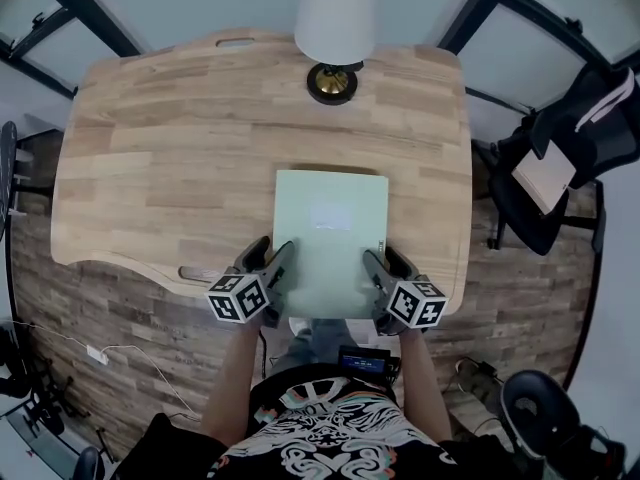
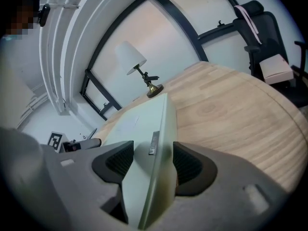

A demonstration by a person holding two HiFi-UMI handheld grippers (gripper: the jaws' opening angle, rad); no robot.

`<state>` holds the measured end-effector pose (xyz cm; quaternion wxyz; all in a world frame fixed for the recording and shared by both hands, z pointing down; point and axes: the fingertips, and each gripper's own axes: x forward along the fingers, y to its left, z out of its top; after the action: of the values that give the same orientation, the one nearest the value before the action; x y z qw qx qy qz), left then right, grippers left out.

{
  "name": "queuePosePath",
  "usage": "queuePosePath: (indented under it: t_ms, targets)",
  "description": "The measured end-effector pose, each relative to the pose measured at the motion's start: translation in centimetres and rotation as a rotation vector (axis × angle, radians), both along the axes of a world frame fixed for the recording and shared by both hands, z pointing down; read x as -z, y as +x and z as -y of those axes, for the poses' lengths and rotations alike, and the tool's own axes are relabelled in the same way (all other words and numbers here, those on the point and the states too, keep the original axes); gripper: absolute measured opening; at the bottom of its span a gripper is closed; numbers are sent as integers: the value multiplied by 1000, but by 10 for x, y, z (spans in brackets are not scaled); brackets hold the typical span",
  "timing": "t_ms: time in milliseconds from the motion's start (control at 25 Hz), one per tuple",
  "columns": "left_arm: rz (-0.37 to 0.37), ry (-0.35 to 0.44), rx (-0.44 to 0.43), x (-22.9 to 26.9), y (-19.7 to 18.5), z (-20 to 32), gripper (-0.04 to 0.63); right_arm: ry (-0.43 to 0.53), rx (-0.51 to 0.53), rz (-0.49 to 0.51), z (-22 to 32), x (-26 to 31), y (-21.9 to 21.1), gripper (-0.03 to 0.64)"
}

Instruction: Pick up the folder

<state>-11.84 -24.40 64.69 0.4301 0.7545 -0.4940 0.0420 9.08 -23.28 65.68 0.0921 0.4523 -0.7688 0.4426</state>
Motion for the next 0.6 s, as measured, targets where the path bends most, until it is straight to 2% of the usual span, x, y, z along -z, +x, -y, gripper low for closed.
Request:
queuePosePath:
  t_ms: [320,480,600]
  targets:
    - [33,-38,-48,-11,10,0,270,-27,-35,81,4,-1,1,238]
    - [30,-60,-56,-15,10,-1,270,-56,1,48,3,-5,-1,238]
    - [57,-59,-67,-15,10,-1,270,-51,-2,22,3,-4,-2,238]
